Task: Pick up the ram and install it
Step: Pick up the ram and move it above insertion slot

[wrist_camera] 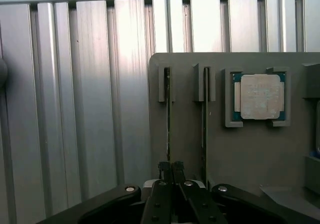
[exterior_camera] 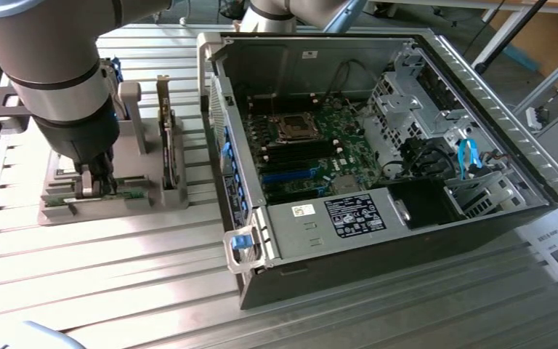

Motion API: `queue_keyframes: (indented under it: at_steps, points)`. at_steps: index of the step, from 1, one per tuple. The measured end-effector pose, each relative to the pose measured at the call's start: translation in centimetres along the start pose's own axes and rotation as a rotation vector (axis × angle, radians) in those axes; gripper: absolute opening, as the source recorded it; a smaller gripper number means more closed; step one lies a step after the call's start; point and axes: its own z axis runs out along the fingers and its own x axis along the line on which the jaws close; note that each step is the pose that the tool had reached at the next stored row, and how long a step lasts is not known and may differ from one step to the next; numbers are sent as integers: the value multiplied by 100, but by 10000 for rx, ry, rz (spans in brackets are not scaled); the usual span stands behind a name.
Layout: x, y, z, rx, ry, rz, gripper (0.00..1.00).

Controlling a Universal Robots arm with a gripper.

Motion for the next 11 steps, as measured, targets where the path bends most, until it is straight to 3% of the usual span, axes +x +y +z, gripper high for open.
queue_keyframes:
  at_steps: [11]
  points:
    - [-2,1,-148,0,0,0,11]
